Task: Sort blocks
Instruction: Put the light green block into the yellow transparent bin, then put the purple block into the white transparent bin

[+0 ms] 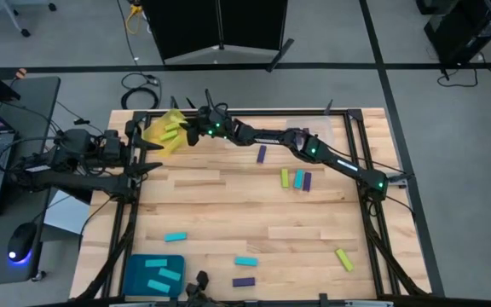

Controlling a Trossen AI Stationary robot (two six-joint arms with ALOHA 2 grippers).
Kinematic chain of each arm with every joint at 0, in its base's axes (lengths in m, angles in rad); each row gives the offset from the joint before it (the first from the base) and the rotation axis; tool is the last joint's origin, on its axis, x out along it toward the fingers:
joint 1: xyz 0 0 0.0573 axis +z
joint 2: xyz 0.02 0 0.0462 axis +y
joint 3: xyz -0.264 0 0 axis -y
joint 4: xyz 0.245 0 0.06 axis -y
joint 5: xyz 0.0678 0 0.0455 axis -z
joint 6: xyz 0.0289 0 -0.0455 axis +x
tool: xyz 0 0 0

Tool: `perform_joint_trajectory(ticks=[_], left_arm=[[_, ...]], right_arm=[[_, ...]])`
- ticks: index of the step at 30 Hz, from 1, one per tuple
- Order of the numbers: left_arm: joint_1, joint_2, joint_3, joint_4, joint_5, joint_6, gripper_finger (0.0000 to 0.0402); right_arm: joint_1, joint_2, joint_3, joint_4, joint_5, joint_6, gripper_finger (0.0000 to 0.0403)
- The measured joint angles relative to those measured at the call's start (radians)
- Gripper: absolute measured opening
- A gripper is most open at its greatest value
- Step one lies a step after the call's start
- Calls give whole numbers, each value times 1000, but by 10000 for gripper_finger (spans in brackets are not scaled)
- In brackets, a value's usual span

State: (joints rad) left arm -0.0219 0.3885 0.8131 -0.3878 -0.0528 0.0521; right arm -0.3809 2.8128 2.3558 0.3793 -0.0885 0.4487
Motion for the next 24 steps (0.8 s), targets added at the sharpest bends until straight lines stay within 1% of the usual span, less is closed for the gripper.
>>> perform_joint_trajectory(ticks=[4, 12, 19, 22, 24], left_arm=[[0, 0, 0, 0, 0, 0, 223], [0, 0, 0, 0, 0, 0, 223], [0, 0, 0, 0, 0, -5, 223], [0, 0, 0, 0, 1, -18, 223], [0, 0, 0, -5, 1, -28, 223]], right_arm=[[0, 0, 0, 5, -10, -4, 152], [0, 0, 0, 8, -11, -9, 176], [0, -1, 0, 33, -46, -33, 196], [0, -21, 0, 48, -72, -51, 207], [0, -49, 0, 46, -79, -97, 214]])
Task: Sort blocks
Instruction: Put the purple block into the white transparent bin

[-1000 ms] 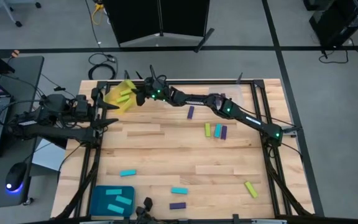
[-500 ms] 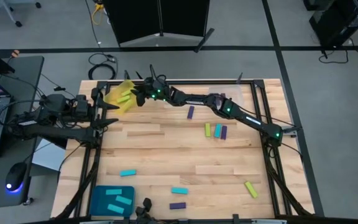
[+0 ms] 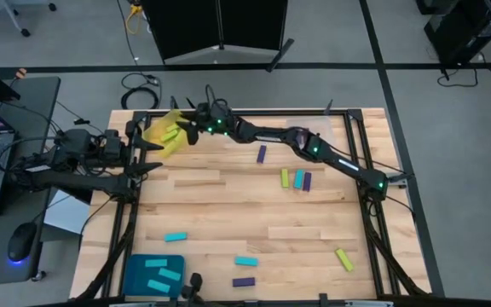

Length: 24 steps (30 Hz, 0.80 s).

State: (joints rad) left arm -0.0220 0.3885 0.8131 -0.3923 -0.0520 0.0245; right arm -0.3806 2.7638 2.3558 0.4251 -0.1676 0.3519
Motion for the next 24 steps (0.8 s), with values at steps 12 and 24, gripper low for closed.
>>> perform_joint_trajectory(ticks=[12, 24], left_arm=[[0, 0, 0, -37, -71, -28, 223], [0, 24, 0, -45, -105, -29, 223]], right_arm=[[68, -192, 0, -178, 79, -248, 116], [146, -377, -322, -29, 150, -311, 7]])
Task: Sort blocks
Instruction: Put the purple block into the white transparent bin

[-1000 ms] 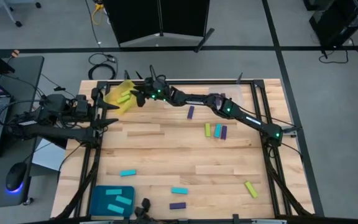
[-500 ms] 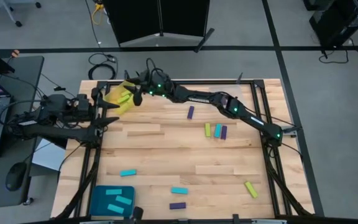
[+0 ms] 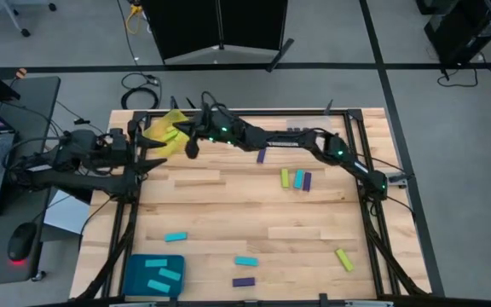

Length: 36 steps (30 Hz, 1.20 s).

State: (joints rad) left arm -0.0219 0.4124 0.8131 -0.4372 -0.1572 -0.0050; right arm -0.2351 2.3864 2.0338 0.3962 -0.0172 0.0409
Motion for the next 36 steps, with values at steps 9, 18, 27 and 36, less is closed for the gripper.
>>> perform_joint_trajectory(ticks=[9, 18, 27, 36], left_arm=[[0, 117, -63, 87, -132, -26, 223], [60, 479, -127, 359, -243, -150, 223], [190, 981, -6, 549, -170, -266, 223], [259, 1399, 300, 454, -109, -316, 223]], right_arm=[[31, -439, -779, 346, 233, 26, 5], [184, -869, -1246, 346, 635, -16, 5], [340, -1169, -1474, 336, 803, -55, 6], [473, -1310, -1615, 321, 987, -71, 7]])
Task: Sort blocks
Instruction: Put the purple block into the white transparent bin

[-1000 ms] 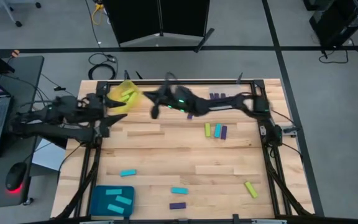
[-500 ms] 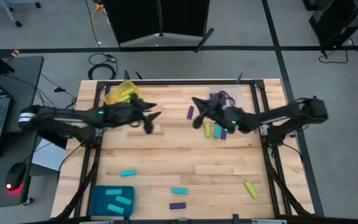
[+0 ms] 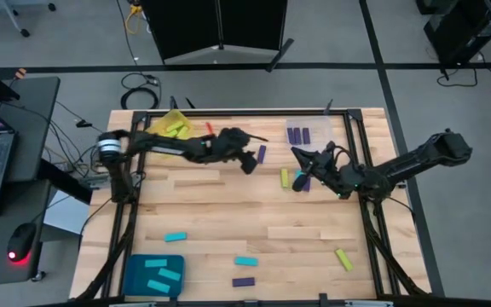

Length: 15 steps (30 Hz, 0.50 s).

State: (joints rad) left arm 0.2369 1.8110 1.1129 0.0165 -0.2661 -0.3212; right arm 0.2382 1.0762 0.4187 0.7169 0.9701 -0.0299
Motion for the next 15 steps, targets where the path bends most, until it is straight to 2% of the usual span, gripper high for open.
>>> perform_joint_trajectory(ticks=[7, 12, 15], left_arm=[[-1, 208, 207, -104, 9, -44, 246], [-1, 276, 330, -235, -20, -50, 295], [4, 293, 362, -273, -40, -51, 328]], right_arm=[[28, -31, -47, 0, 35, 11, 7], [28, -31, -48, 1, 30, 28, 7], [29, -31, -48, 3, 23, 31, 7]])
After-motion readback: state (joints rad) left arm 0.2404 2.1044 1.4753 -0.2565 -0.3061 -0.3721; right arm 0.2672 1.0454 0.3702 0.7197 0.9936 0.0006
